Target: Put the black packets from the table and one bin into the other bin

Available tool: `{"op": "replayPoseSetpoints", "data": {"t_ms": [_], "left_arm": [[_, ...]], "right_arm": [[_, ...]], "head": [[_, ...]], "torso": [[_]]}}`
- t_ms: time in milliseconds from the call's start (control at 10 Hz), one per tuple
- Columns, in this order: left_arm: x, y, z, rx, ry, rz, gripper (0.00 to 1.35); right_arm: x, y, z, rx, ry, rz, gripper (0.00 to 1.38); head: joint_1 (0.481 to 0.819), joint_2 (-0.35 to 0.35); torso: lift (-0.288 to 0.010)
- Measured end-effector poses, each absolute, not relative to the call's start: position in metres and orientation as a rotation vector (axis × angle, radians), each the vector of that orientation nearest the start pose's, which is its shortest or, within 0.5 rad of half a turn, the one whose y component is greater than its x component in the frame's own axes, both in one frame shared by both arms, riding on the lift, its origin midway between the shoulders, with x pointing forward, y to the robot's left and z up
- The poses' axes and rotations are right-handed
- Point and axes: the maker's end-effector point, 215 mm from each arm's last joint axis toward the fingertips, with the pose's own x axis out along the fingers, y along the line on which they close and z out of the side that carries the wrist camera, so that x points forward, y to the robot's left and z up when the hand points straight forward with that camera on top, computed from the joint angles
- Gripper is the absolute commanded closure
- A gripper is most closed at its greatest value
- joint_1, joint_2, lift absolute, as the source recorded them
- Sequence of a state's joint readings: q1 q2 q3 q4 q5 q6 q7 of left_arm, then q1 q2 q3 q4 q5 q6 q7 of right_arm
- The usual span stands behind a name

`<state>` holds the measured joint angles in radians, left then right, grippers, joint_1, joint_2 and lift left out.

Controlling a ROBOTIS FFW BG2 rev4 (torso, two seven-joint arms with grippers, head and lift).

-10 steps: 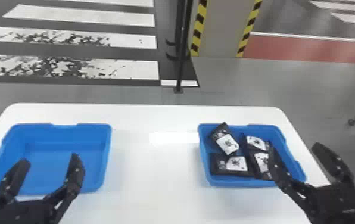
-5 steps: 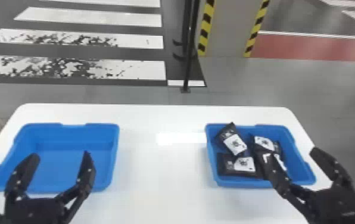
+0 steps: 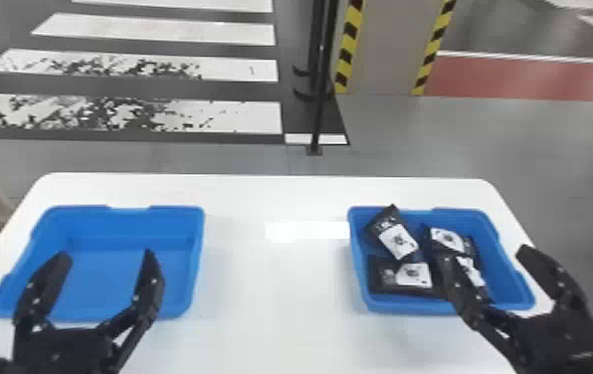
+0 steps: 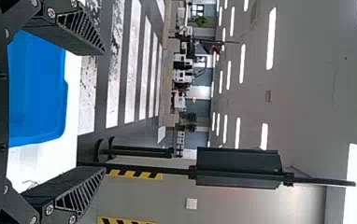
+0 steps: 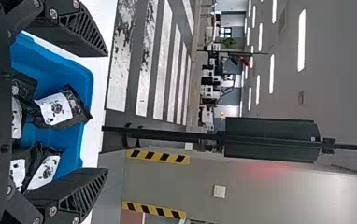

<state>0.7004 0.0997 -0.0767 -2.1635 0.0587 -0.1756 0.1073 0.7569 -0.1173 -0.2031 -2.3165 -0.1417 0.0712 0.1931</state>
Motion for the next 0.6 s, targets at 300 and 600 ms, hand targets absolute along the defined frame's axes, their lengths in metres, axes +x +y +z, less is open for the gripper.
{"op": "replayPoseSetpoints", "data": {"t_ms": [300,600], "left_arm": [[0.3856,0.2151,-0.3034,-0.041,-0.067,-0.006,0.16],[0.3852,0.2184,-0.3014,-0.042,-0.074,-0.001,0.16]], "right_arm": [[0.3786,-0.278,-0.3033,-0.07,0.072,0.122,0.15],[0.3791,-0.2772,-0.3032,-0.07,0.071,0.127,0.15]], "head": [[0.695,-0.095],[0.695,-0.088]], "torso": [[-0.11],[-0.11]]}}
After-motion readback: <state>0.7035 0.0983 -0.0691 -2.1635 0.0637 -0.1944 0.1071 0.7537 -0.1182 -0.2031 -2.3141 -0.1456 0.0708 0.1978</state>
